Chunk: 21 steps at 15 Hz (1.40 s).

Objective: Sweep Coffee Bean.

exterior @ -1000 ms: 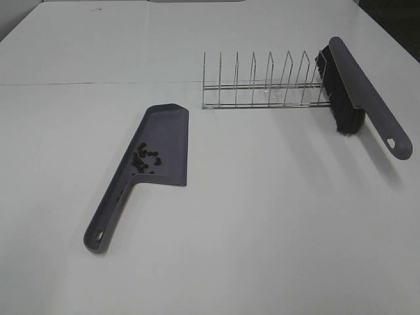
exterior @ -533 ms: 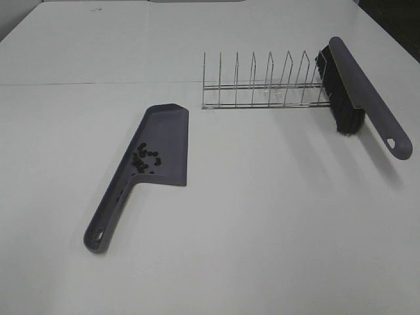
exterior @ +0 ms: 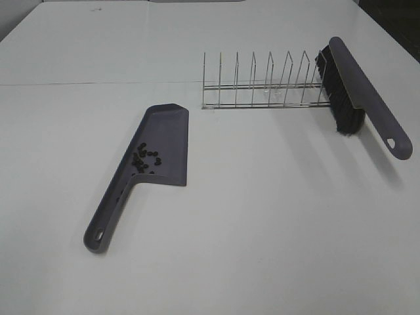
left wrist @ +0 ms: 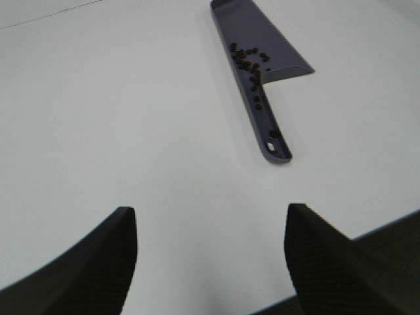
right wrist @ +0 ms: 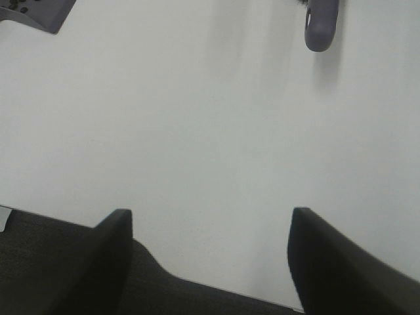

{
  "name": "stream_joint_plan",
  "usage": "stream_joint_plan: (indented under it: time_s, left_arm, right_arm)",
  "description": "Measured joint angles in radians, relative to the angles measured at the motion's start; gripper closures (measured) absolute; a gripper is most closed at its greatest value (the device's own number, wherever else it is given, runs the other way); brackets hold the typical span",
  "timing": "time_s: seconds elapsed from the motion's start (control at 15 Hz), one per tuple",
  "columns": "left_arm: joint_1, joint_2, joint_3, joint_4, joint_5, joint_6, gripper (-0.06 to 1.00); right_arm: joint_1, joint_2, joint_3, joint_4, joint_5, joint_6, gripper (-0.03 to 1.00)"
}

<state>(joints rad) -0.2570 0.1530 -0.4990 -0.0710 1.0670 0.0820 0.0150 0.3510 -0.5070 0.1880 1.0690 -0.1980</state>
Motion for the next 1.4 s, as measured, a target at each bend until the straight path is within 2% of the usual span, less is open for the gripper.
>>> stream_joint_plan:
  time_s: [0.2, 0.4, 0.93, 1.4]
  left_arm:
    - [0.129, -0.048, 0.000, 0.000, -0.002, 0.000, 0.35]
    - [0.170, -0.155, 0.001, 0.000, -0.003, 0.000, 0.35]
    - [0.171, -0.155, 0.001, 0.000, -0.004, 0.000, 0.35]
    - [0.171, -0.155, 0.001, 0.000, -0.004, 0.000, 0.35]
  right_arm:
    - [0.000, -0.065, 0.000, 0.000, 0.001, 0.000, 0.41]
    - [0.000, -0.201, 0.000, 0.002, 0.002, 0.000, 0.41]
    - [0.000, -0.349, 0.000, 0.011, 0.001, 0.000, 0.41]
    - [0.000, -0.357, 0.000, 0.016, 0.001, 0.000, 0.41]
